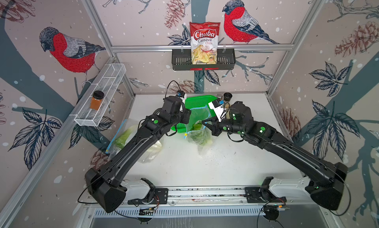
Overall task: Put the chinese cabbages into a zipper bag and zip it
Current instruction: Adjust the zipper food storage bag at the center of the board.
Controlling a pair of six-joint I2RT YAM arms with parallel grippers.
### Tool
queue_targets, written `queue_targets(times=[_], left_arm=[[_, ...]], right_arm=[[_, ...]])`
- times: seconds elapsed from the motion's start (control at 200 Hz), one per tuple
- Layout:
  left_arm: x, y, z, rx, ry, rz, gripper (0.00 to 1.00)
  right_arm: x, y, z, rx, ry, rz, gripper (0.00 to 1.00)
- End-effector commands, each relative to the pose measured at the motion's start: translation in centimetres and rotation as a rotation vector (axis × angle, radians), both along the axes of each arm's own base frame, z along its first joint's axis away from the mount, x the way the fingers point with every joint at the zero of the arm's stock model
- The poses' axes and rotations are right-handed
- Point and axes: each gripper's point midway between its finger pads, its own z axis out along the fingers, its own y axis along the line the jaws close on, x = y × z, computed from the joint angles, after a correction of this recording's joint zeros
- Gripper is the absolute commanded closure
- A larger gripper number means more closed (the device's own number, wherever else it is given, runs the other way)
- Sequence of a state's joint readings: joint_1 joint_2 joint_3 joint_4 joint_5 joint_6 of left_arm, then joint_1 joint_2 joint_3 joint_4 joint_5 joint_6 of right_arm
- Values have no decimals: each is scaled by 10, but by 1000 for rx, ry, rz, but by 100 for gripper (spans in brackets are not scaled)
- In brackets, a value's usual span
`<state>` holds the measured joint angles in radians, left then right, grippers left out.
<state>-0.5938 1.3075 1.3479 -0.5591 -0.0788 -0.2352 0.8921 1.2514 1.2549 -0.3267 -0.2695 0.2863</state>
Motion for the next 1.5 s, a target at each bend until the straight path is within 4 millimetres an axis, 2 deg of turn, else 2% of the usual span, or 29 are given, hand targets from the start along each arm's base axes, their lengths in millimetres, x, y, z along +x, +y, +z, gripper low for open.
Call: queue_targets(times=[0.0,0.08,0.175,0.3,0.5,0.61,0.705,0.86,0.986,1.091,1.206,1.276,1.391,1.436,1.496], left_arm=[[6,-3,-1,27,-5,-12,72],[10,-9,-5,28,7,-32,77],[16,-12,-12,39,26,-23,91],[14,-12,-14,8,41,-7,100],[-11,-16,2,-153,46,-22,100],[-31,-6,10,-202,45,9,100],[-47,5,8,-235,57,50,100],[-60,22,7,-305,56,138,100],[-64,22,12,-410,45,163,100],[-59,24,15,-460,23,196,100],[-52,16,18,-464,26,184,100],[-48,11,17,-465,27,176,100],[-44,5,15,-470,28,161,100],[-43,3,14,-472,30,158,100],[-42,3,15,-470,28,156,100]], right_arm=[[1,4,-7,-40,-33,36,97],[2,6,-11,-56,-34,42,97],[4,7,-15,-79,-35,37,97],[7,6,-16,-117,-63,-8,96],[-3,8,-1,-128,-97,-29,94],[-7,9,7,-113,-90,-23,93],[-4,13,8,-116,-97,-23,91],[10,33,0,-139,-96,-31,85],[6,56,5,-139,-130,7,85],[-3,62,8,-170,-178,6,75],[-11,49,6,-217,-218,-71,64],[-21,41,2,-246,-232,-108,50],[-36,26,-1,-266,-254,-186,43],[-41,21,-2,-264,-254,-211,37],[-47,15,-3,-271,-268,-243,36]])
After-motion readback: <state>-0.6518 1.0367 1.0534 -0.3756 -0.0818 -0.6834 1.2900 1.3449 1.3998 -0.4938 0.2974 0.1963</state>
